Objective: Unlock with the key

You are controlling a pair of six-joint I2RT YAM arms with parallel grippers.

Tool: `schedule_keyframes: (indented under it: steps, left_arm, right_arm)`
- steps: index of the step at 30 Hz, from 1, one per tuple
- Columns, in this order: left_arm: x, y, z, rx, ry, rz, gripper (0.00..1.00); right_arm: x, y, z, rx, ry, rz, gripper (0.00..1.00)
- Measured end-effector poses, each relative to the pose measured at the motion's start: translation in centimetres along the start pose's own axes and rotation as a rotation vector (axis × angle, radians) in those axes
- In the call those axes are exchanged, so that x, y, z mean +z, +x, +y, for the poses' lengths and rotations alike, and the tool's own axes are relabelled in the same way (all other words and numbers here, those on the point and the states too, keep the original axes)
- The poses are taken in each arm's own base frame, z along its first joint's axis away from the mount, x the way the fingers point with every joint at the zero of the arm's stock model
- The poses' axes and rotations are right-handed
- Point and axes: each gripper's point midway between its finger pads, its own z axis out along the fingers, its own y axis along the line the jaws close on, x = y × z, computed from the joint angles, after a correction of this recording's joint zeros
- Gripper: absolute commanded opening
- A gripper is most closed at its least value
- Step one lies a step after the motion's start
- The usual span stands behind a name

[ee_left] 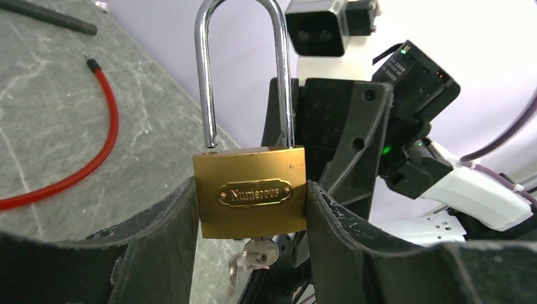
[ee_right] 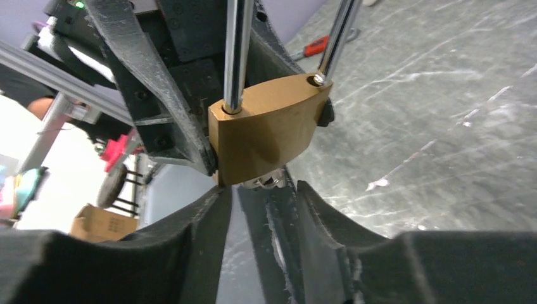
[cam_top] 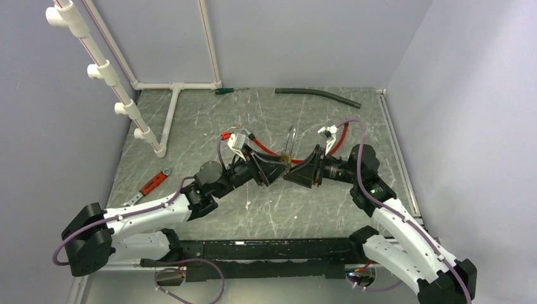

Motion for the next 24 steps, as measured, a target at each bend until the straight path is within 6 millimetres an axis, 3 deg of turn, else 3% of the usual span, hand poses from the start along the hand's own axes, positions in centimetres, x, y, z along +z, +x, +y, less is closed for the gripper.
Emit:
schedule_keyframes:
  steps: [3, 9, 14, 18, 24]
  left_arm:
    - [-0.3, 0.3, 0.7, 0.001, -0.039, 0.017, 0.0]
    - [-1.9, 2.7, 3.0, 0.046, -0.157, 0.128, 0.0]
    - [-3.9, 5.6, 4.5, 0.096, -0.227, 0.27, 0.0]
    - [-4.7, 6.6, 5.3, 0.119, -0.251, 0.316, 0.0]
    - [-5.4, 7.0, 6.5, 0.142, -0.292, 0.32, 0.0]
  right_arm:
    - [-0.1, 0.1, -0.9, -0.024, 0.048, 0.011, 0.59]
    - [-0.5, 0.8, -2.3, -0.045, 0.121, 0.029, 0.62]
    - [-1.3, -0.5, -1.6, -0.1, 0.142, -0.041, 0.65]
    - [-1.7, -1.6, -1.5, -0.107, 0.184, -0.104, 0.65]
    - [-2.1, -3.6, -6.0, 0.055, 0.469, -0.163, 0.63]
